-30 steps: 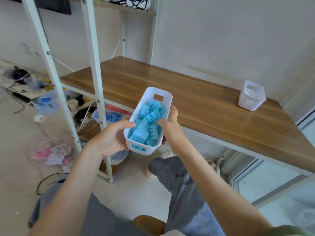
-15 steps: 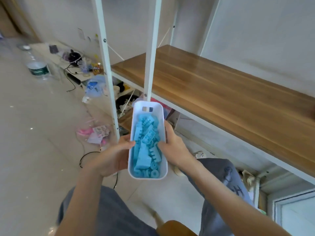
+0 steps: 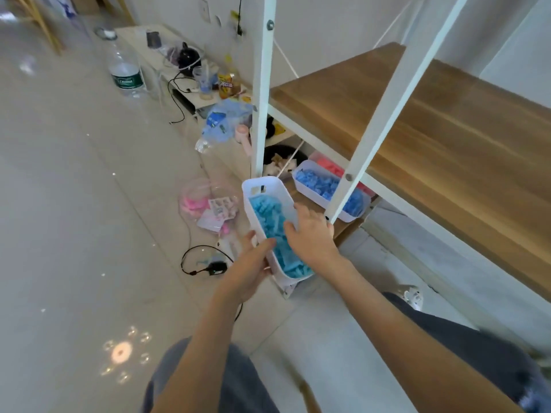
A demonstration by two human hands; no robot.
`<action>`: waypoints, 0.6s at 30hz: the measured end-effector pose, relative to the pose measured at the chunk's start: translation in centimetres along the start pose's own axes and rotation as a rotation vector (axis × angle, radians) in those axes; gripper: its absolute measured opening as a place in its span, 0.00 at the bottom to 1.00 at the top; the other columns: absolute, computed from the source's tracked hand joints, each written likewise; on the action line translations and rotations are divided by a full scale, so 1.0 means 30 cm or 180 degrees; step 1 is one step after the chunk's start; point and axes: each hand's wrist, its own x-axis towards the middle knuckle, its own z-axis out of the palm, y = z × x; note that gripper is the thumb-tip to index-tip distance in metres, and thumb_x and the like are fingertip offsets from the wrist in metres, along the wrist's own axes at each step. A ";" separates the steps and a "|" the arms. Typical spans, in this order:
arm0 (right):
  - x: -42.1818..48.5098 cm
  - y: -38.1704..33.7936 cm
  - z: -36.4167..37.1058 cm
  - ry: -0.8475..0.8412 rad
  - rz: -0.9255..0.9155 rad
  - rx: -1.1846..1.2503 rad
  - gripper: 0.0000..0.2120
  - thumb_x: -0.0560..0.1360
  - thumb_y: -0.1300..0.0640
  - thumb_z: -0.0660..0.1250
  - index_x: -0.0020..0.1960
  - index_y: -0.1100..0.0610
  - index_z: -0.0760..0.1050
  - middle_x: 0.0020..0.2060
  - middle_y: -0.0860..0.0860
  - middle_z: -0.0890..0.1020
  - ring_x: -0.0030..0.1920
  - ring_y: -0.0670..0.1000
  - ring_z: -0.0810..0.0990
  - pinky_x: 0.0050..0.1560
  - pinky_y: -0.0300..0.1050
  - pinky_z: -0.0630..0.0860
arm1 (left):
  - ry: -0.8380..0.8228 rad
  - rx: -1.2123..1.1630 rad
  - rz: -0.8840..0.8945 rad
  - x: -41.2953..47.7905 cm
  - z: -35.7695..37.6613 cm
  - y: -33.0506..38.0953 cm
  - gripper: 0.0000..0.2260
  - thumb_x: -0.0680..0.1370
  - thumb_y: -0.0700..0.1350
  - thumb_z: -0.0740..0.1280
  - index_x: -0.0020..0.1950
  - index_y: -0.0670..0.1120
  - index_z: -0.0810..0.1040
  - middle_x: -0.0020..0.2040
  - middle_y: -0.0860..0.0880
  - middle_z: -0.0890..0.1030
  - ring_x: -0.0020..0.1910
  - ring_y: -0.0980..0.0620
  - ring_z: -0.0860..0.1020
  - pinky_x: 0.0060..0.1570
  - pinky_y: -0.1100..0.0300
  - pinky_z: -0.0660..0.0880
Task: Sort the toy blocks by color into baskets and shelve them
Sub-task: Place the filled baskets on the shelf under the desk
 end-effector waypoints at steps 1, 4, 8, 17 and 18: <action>0.031 -0.006 0.023 0.0021 0.0036 -0.0164 0.21 0.80 0.51 0.54 0.71 0.55 0.61 0.68 0.52 0.69 0.66 0.55 0.66 0.68 0.53 0.58 | 0.0100 -0.0124 0.0037 0.040 0.015 -0.006 0.26 0.79 0.42 0.63 0.73 0.50 0.56 0.66 0.43 0.75 0.57 0.44 0.79 0.46 0.52 0.80; 0.091 -0.001 0.088 0.0119 0.0031 -0.0398 0.23 0.80 0.49 0.53 0.73 0.55 0.57 0.71 0.51 0.63 0.67 0.54 0.63 0.68 0.53 0.59 | 0.0139 -0.0503 0.0105 0.125 0.049 -0.029 0.20 0.80 0.43 0.62 0.71 0.47 0.61 0.65 0.40 0.75 0.46 0.51 0.81 0.37 0.59 0.78; 0.153 0.019 0.159 0.0183 0.0055 -0.0274 0.24 0.80 0.48 0.54 0.73 0.54 0.55 0.72 0.52 0.61 0.69 0.54 0.62 0.69 0.53 0.61 | 0.0513 -0.0807 0.0115 0.193 0.037 -0.065 0.20 0.79 0.40 0.63 0.70 0.45 0.64 0.54 0.41 0.78 0.35 0.55 0.80 0.30 0.63 0.75; 0.207 0.017 0.245 0.0349 -0.0308 0.0217 0.24 0.79 0.54 0.59 0.73 0.52 0.59 0.66 0.50 0.69 0.64 0.50 0.67 0.64 0.48 0.61 | 0.1130 -0.1192 0.0007 0.232 0.048 -0.090 0.10 0.74 0.32 0.56 0.48 0.40 0.74 0.30 0.51 0.75 0.26 0.58 0.74 0.24 0.68 0.68; 0.213 0.006 0.248 0.0259 -0.0412 0.0328 0.24 0.78 0.55 0.60 0.73 0.53 0.59 0.65 0.50 0.70 0.64 0.51 0.67 0.65 0.48 0.61 | 0.1197 -0.1301 0.0028 0.231 0.050 -0.089 0.09 0.74 0.32 0.55 0.45 0.42 0.73 0.29 0.51 0.73 0.26 0.57 0.72 0.23 0.68 0.67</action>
